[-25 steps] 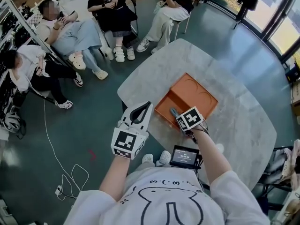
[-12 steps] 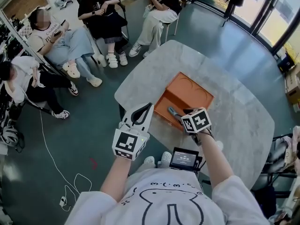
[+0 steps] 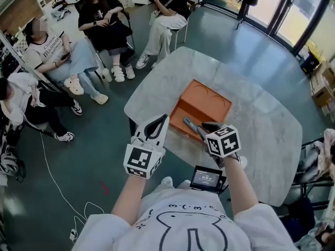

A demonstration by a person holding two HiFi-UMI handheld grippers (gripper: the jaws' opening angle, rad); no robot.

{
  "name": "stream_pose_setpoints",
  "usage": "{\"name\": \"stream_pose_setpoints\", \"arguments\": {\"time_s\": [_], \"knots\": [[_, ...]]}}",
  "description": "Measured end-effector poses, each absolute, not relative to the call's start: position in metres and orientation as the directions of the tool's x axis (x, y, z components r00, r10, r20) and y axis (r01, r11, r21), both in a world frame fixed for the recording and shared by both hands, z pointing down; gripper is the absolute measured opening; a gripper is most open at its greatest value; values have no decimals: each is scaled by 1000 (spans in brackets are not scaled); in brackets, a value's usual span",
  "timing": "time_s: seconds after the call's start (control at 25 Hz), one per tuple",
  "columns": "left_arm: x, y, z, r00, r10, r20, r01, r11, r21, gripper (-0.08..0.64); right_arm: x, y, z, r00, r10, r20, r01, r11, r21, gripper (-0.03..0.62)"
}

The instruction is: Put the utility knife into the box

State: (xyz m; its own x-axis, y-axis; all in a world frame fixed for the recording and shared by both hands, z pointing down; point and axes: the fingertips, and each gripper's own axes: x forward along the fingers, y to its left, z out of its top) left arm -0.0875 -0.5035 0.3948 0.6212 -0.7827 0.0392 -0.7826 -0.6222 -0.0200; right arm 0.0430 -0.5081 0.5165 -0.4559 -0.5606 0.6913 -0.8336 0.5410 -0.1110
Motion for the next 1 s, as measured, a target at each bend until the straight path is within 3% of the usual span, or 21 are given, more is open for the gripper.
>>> {"name": "stream_pose_setpoints", "arguments": {"time_s": [0.24,0.68,1.0], "knots": [[-75,-498,383,615,-788,20,-788,-616,-25,15,55,-494,468,-495,-659,566,-845,517,-136,12],[-47,-486,364,602,-798,-24,-798,-601,-39,15,87,-469,388,-542,-779,315,-835,541,-97,9],[-39,-478,358,600,-799,-32,-799,-598,-54,15,101,-448,370,-544,-807,232,-834,550,-42,8]]}}
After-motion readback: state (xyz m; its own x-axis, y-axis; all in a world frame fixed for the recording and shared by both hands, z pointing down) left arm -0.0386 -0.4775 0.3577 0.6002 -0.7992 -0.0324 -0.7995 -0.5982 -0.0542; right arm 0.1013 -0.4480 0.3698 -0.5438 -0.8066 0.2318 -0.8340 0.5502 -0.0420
